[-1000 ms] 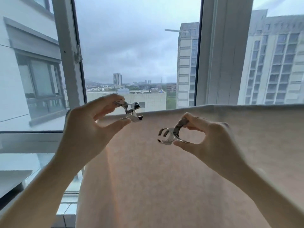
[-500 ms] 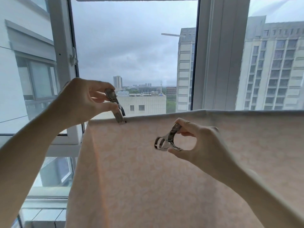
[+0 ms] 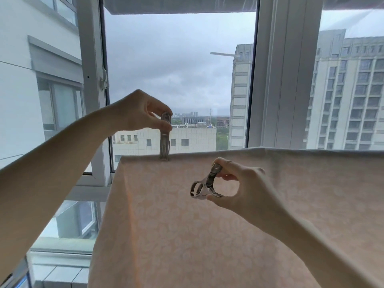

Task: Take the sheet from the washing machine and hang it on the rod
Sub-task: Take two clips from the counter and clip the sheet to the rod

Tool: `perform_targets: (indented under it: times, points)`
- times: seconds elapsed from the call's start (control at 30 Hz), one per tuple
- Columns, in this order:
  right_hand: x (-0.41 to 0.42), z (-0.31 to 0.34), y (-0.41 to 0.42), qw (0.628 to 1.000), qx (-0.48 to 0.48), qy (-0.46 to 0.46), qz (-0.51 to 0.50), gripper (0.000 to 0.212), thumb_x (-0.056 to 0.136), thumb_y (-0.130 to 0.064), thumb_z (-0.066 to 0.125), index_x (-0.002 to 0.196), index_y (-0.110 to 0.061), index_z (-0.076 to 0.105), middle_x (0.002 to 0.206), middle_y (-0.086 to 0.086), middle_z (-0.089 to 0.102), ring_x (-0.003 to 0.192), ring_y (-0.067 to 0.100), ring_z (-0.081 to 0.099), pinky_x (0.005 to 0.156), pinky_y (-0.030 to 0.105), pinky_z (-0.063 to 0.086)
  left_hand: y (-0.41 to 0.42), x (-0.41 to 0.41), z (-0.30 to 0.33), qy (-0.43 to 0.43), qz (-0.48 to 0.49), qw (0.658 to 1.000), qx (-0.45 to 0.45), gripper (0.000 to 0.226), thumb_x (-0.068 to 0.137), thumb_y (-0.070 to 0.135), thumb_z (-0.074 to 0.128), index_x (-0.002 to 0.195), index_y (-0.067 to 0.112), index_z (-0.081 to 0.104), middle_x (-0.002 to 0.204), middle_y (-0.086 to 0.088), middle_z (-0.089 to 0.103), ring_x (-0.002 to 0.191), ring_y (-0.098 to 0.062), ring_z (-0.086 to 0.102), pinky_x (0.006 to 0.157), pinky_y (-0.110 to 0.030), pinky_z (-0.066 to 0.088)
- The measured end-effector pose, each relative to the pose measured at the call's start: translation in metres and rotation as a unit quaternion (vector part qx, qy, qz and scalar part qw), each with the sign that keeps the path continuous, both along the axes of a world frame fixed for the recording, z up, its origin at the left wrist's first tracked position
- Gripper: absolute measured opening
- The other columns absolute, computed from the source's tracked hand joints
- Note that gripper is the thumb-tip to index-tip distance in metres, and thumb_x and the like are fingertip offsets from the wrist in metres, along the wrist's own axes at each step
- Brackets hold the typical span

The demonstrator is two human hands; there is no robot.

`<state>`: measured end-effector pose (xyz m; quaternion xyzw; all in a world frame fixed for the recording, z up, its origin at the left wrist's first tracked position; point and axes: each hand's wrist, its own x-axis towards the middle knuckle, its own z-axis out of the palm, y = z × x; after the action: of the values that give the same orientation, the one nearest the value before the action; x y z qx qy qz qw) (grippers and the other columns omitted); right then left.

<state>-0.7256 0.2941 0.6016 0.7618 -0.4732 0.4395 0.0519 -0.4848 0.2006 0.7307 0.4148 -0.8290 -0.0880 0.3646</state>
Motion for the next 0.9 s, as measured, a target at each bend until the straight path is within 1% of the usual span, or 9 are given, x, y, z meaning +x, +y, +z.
perform_targets:
  times: [0.1,0.23,0.37,0.5,0.57,0.63,0.77,0.83,0.9]
  points:
    - [0.001,-0.001,-0.001,1.000,0.001,0.002,0.004,0.059,0.056,-0.053,0.075,0.107,-0.024,0.065,0.096,-0.019,0.069,0.089,-0.005,0.063,0.082,0.012,0.051,-0.009,-0.005,0.001,0.003,-0.026,0.998,0.057,0.047,0.065,0.021,0.082,0.110,0.012,0.071,0.105,0.000,0.073,0.090,-0.006,0.070,0.065,-0.008,0.050]
    - [-0.001,-0.005,-0.001,1.000,-0.002,-0.003,0.009,0.055,0.058,-0.053,0.072,0.106,-0.027,0.063,0.095,-0.016,0.071,0.088,-0.001,0.065,0.082,0.025,0.056,-0.018,-0.009,-0.013,-0.005,-0.025,0.998,0.061,0.044,0.068,0.019,0.083,0.110,0.012,0.071,0.109,0.001,0.071,0.093,-0.008,0.069,0.072,-0.013,0.052]
    - [-0.005,-0.011,-0.002,1.000,-0.011,-0.004,0.003,0.055,0.061,-0.041,0.082,0.111,-0.029,0.062,0.094,-0.019,0.069,0.088,-0.004,0.064,0.082,0.022,0.054,-0.014,-0.011,-0.017,-0.024,-0.021,0.999,0.032,0.055,0.063,0.027,0.085,0.114,0.016,0.068,0.111,0.007,0.068,0.094,-0.008,0.069,0.086,-0.023,0.051]
    - [-0.006,-0.016,-0.002,1.000,-0.006,-0.015,0.002,0.064,0.061,-0.058,0.071,0.119,-0.033,0.059,0.100,-0.018,0.069,0.091,-0.003,0.064,0.083,0.025,0.055,-0.004,-0.012,-0.023,-0.040,-0.025,0.999,0.015,0.073,0.052,0.040,0.086,0.118,0.019,0.063,0.110,0.009,0.067,0.086,-0.005,0.070,0.086,-0.040,0.056]
    - [-0.006,-0.018,-0.003,1.000,-0.001,-0.017,0.002,0.067,0.061,-0.059,0.070,0.123,-0.035,0.056,0.103,-0.019,0.067,0.094,-0.003,0.063,0.084,0.026,0.055,0.001,-0.012,-0.026,-0.062,-0.023,0.998,0.024,0.086,0.047,0.049,0.084,0.125,0.025,0.057,0.119,0.007,0.063,0.089,-0.003,0.068,0.088,-0.037,0.055]
    - [-0.006,-0.020,-0.002,1.000,0.000,-0.019,0.001,0.069,0.062,-0.058,0.070,0.125,-0.034,0.055,0.105,-0.019,0.067,0.096,-0.003,0.062,0.085,0.025,0.054,0.008,-0.013,-0.029,-0.110,-0.009,0.994,0.026,0.095,0.051,0.049,0.085,0.135,0.031,0.046,0.133,0.006,0.055,0.103,-0.007,0.063,0.091,-0.030,0.051]
    - [-0.008,-0.023,0.002,0.999,-0.004,-0.033,-0.011,0.070,0.064,-0.051,0.074,0.128,-0.029,0.056,0.106,-0.018,0.067,0.096,-0.004,0.062,0.085,0.022,0.054,0.025,-0.029,-0.048,-0.224,0.079,0.963,-0.128,0.106,0.067,0.054,0.078,0.152,0.030,0.018,0.154,0.008,0.031,0.139,-0.016,0.031,0.111,-0.038,0.033]
    - [-0.011,-0.026,0.006,0.999,-0.003,-0.045,-0.022,0.068,0.063,-0.047,0.077,0.126,-0.028,0.057,0.102,-0.020,0.065,0.094,-0.005,0.062,0.084,0.017,0.052,0.035,-0.045,-0.061,-0.230,0.106,0.942,-0.220,0.095,0.075,0.055,0.071,0.151,0.028,0.020,0.154,0.006,0.032,0.141,-0.016,0.027,0.113,-0.039,0.032]
    - [-0.015,-0.028,0.011,0.998,0.000,-0.048,-0.037,0.067,0.064,-0.042,0.081,0.125,-0.027,0.058,0.099,-0.020,0.065,0.093,-0.005,0.062,0.084,0.015,0.050,0.040,-0.065,-0.073,-0.200,0.092,0.929,-0.296,0.073,0.083,0.045,0.067,0.145,0.024,0.036,0.145,0.004,0.047,0.136,-0.016,0.037,0.109,-0.035,0.034]
